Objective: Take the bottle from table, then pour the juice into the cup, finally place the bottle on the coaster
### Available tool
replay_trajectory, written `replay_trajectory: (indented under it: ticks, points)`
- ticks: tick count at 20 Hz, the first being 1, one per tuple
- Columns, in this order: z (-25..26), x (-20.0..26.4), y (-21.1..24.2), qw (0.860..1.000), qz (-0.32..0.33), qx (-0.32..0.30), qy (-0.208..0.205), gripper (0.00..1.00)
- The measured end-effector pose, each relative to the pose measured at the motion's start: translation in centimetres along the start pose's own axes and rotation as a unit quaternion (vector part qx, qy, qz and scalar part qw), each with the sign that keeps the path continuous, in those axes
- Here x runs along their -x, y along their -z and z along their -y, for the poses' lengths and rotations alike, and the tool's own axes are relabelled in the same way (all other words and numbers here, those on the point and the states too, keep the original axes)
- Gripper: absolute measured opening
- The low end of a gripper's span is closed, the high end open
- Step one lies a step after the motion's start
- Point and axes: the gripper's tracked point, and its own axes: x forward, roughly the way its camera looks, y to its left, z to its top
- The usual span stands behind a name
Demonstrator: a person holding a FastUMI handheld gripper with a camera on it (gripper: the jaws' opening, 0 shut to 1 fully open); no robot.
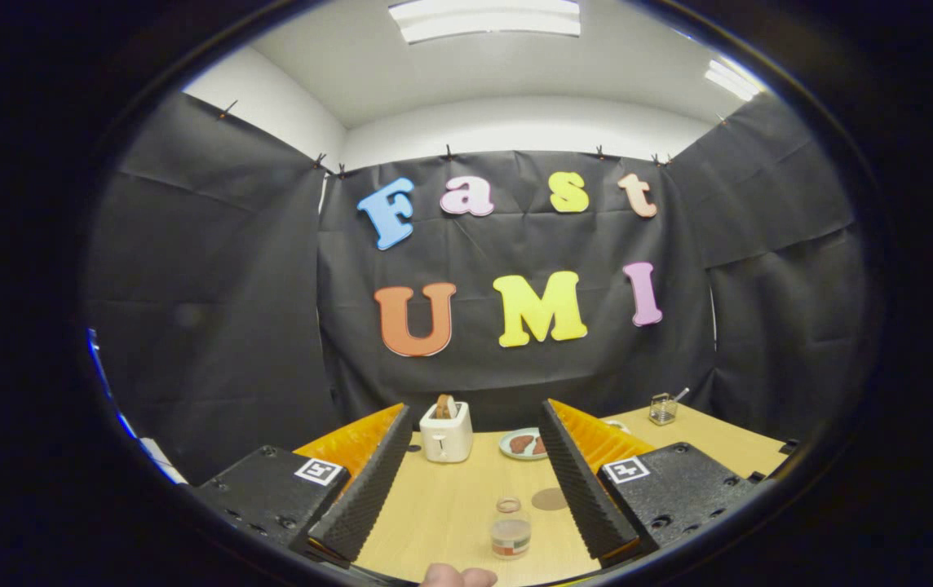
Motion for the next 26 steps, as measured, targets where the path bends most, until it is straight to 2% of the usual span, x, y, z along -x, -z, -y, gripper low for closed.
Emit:
replay_trajectory:
  ticks: [7,18,21,26]
  points:
    - [-1.4,0.1,0.7,1.0,-0.009,0.001,0.0,1.0]
    - [-0.5,0.3,1.9,1.0,-0.025,0.0,0.018,1.0]
    - [-0.7,1.4,3.8,1.0,-0.025,0.005,0.013,1.0]
    - [0.1,1.7,9.3,0.999,-0.044,0.012,0.013,1.0]
